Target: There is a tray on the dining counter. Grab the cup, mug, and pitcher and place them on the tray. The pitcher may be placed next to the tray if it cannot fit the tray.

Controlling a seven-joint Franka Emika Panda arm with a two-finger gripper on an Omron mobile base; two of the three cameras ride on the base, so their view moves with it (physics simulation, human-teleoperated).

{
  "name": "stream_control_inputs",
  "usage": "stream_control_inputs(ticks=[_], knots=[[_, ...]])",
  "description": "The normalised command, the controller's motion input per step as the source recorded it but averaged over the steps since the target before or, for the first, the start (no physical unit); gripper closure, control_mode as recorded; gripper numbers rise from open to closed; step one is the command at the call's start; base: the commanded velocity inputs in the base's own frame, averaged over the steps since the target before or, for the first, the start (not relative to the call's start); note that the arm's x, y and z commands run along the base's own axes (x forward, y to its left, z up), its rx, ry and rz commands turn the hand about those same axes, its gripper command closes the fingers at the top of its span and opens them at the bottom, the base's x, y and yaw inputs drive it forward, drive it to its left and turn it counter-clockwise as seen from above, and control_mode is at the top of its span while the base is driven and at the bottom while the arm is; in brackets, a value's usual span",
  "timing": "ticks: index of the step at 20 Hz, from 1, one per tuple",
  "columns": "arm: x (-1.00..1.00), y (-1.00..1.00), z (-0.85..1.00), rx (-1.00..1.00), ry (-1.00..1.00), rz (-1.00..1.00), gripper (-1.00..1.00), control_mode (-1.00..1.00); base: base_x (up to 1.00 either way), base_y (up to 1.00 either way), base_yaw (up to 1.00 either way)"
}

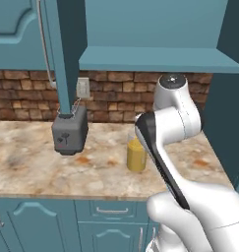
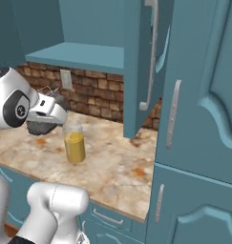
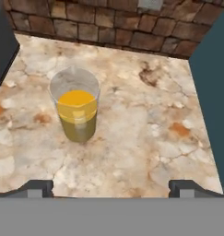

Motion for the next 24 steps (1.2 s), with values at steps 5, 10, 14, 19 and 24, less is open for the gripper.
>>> stream_control_inputs(ticks=[5, 10, 14, 19, 24], knots=[[0.26, 0.01, -0.32, 0.06, 0.19, 0.04, -1.0, -1.0, 0.25, -0.01, 0.03], [0.56, 0.13, -0.57, 0.06, 0.29, 0.02, -1.0, -1.0, 0.0, 0.0, 0.0], [0.61, 0.02, -0.44, 0.03, 0.16, 0.0, -1.0, -1.0, 0.0, 0.0, 0.0], [0.13, 0.0, -0.37, 0.04, 0.0, 0.0, -1.0, -1.0, 0.0, 0.0, 0.0], [0.0, 0.0, -0.38, 0.07, -0.07, 0.0, -1.0, -1.0, 0.0, 0.0, 0.0]])
